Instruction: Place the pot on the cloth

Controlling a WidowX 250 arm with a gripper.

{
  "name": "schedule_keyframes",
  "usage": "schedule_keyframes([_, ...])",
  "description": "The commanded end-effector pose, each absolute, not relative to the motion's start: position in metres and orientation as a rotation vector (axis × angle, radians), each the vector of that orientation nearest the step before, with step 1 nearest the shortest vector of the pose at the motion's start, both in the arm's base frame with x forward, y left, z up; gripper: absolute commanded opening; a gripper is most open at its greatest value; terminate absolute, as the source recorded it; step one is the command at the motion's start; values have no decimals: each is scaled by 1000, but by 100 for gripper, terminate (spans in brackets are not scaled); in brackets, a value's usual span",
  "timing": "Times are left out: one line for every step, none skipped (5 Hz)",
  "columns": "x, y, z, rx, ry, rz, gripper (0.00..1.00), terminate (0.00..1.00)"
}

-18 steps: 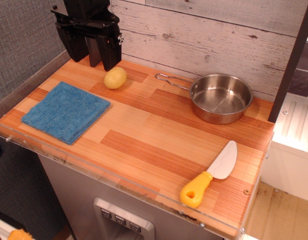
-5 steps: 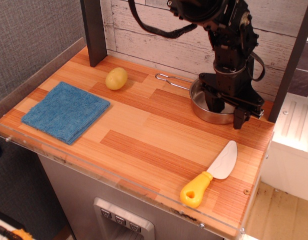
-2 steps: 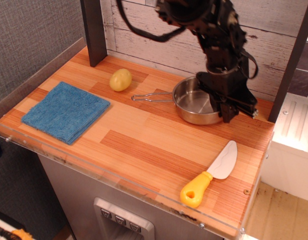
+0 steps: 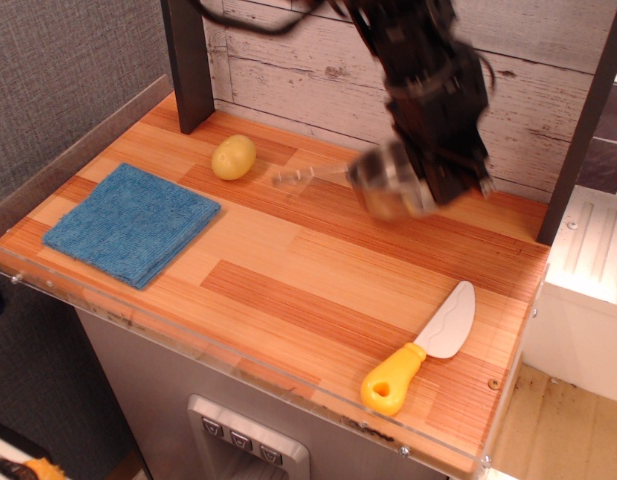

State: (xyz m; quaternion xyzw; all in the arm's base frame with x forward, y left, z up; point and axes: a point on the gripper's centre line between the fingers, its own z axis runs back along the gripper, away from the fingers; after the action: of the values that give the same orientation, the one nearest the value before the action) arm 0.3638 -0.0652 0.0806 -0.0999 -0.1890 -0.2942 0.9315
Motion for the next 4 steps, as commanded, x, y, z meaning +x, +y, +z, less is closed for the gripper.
schedule_keyframes([333, 13, 158, -219, -314, -654, 0, 0])
schedule_keyframes([312, 58, 166, -253, -273, -620, 0, 0])
schedule_keyframes([290, 92, 157, -234, -206, -609, 0, 0])
schedule_keyframes([274, 113, 132, -176, -158, -581, 0, 0])
